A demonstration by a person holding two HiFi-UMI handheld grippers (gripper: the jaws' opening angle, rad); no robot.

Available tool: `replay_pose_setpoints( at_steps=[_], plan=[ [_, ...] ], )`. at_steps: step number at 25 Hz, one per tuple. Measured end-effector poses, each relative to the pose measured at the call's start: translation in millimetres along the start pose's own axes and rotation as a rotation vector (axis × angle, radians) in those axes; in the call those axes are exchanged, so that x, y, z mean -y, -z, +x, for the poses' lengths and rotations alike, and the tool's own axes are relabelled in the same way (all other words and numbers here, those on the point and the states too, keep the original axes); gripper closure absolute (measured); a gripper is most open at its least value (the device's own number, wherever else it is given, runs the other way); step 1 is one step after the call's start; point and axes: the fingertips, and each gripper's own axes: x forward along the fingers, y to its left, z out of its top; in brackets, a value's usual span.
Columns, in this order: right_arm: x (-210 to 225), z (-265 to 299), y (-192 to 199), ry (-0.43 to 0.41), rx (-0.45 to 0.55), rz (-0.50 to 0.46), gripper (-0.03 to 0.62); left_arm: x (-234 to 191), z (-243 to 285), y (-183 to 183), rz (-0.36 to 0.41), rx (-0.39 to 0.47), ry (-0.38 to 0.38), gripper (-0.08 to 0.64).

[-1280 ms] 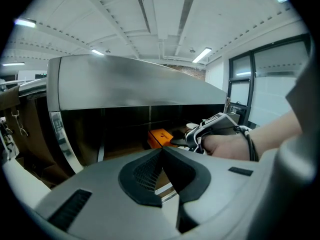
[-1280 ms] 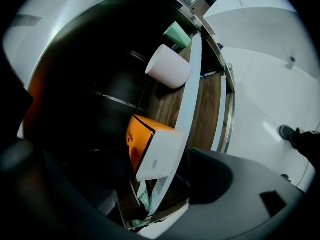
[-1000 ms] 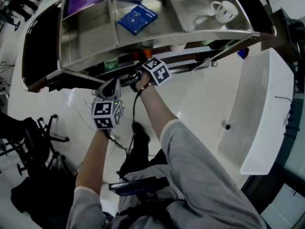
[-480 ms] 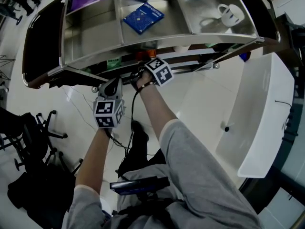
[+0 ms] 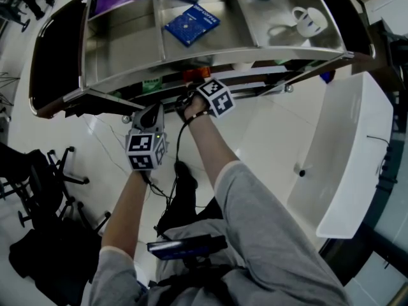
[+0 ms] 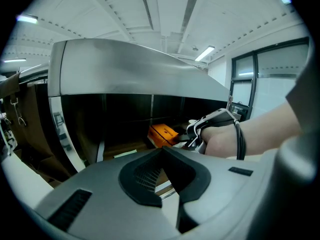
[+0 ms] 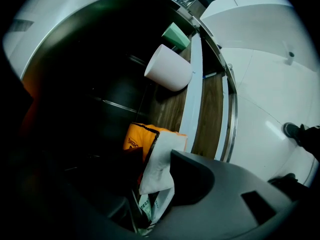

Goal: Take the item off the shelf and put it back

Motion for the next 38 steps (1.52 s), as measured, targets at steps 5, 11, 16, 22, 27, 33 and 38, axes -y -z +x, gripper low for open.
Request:
replay_pose_setpoints(
  at_steps=[5, 11, 16, 22, 27, 33, 38],
  plan=[
    [3.5, -6.1, -5.1, 0.003, -0.006, -0.056, 0.422, 3.0, 0.7, 1.0, -0.006, 0.000, 0.000, 0.552],
    [6.5, -21.6, -11.5, -0.018, -0.023, -0.085, 0.423, 13.4, -1.2, 0.9, -0.013, 0.002, 0.008, 0.552],
    [3.9, -40.6, -15.7, -0.049, -0.053, -0.102, 0.423, 22.0, -6.6, -1.4, -0.017, 0.009, 0.009, 0.552],
    [11.2, -75.0, -26.4, -0.059, -0.106, -0.117, 0.423, 33.1, -21.8, -4.1, -0.025, 0.018, -0.001, 0.553],
    [14.4, -110.4, -38.3, -0.079, -0.146, -0.170, 0.423, 47.7, -40.1, -4.7, -0.029, 0.022, -0.009, 0.552],
    [16.1, -159.9, -46.4, -0.156, -0.249, -0.243, 0.422, 66.5, -67.1, -8.4, -0.029, 0.038, -0.013, 0.552],
    [21.1, -197.0, -49.8, -0.215, -0.380, -0.355, 0.422, 76.7, -85.7, -6.9, -0.035, 0.044, -0.011, 0.552]
  ],
)
